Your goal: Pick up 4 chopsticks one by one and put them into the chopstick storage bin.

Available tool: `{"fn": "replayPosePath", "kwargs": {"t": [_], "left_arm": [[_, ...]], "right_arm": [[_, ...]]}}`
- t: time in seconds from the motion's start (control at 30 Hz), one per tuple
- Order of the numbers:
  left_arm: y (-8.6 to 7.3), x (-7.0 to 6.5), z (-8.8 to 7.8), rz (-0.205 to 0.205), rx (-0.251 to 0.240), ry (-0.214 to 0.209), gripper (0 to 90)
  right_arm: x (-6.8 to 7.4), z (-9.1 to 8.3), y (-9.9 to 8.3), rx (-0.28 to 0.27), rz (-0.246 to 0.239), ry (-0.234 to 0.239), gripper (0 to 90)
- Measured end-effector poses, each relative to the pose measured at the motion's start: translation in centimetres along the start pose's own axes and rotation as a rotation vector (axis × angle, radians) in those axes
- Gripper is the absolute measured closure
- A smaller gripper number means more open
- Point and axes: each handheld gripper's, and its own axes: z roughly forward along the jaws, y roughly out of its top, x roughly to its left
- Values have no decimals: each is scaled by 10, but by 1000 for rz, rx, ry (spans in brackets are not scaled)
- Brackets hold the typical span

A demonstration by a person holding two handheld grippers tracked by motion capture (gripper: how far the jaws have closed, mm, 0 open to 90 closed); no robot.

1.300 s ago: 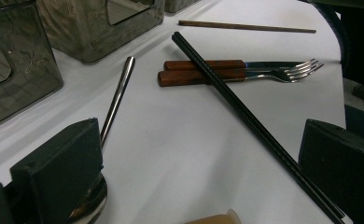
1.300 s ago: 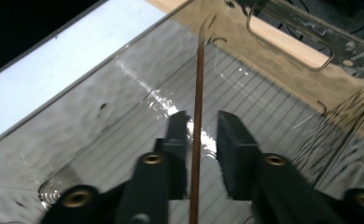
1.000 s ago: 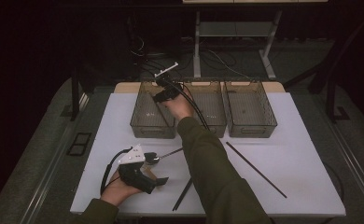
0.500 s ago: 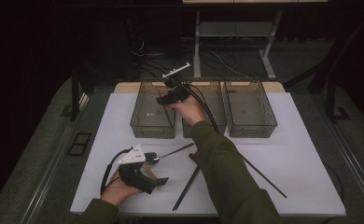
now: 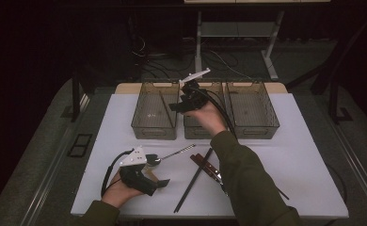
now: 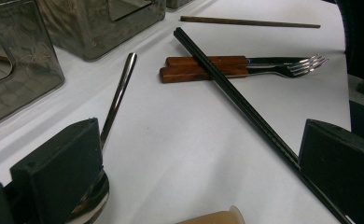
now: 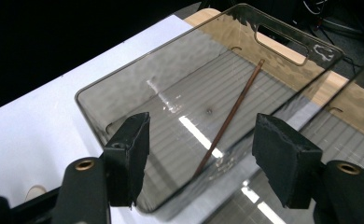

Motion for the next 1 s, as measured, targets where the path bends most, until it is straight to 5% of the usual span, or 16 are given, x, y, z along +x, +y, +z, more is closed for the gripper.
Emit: {"fn": "replayPosePath", "kwargs": {"t": [1.0], "left_arm": [[-2,1,-2,-2,14,12,0]], "right_arm": [[-18,-72,-81,-29,-20,24,357]]}}
